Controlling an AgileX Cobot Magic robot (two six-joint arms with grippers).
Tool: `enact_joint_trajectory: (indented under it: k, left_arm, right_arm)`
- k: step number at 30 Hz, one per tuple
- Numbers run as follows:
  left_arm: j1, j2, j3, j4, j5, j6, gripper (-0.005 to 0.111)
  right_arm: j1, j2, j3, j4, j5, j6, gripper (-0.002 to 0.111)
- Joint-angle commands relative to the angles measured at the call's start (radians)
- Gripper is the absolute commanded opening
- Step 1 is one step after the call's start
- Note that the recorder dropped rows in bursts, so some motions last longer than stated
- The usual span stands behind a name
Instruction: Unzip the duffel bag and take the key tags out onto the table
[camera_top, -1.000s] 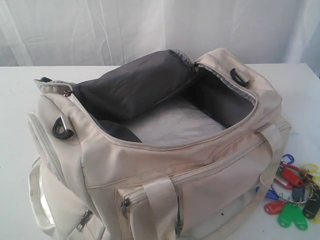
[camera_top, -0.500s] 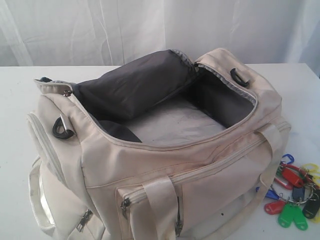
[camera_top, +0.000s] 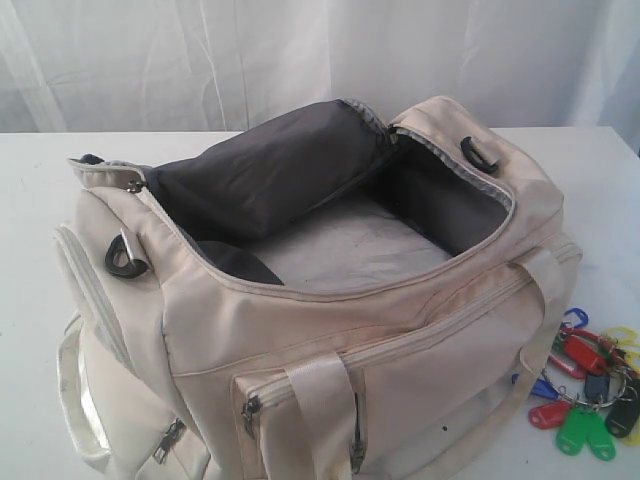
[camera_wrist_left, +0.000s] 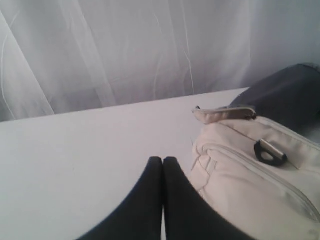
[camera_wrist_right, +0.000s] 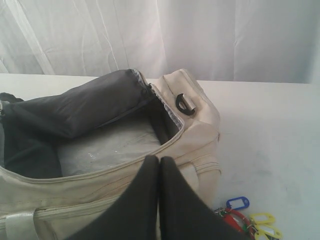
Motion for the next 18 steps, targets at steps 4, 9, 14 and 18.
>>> enact_joint_trajectory:
  k: [4,9,14,18]
  left_arm:
    - [0.003,-0.018,0.29,0.004,-0.415,0.013,0.0]
    - [0.003,-0.029,0.544,-0.072,-0.641,-0.041,0.0]
    - [-0.01,-0.029,0.754,-0.113,-0.697,-0.1,0.0]
    - [-0.026,-0.029,0.872,-0.107,-0.772,-0.095,0.0]
  right_arm:
    - [-0.009,-0.004,0.001,-0.006,-0.013,-0.012,0.0]
    - [-0.009,-0.004,0.001,-0.006,-0.013,-0.012,0.0]
    - [-0.009,-0.004,0.001,-0.006,-0.013,-0.012,0.0]
    - [-0.009,-0.004,0.001,-0.006,-0.013,-0.012,0.0]
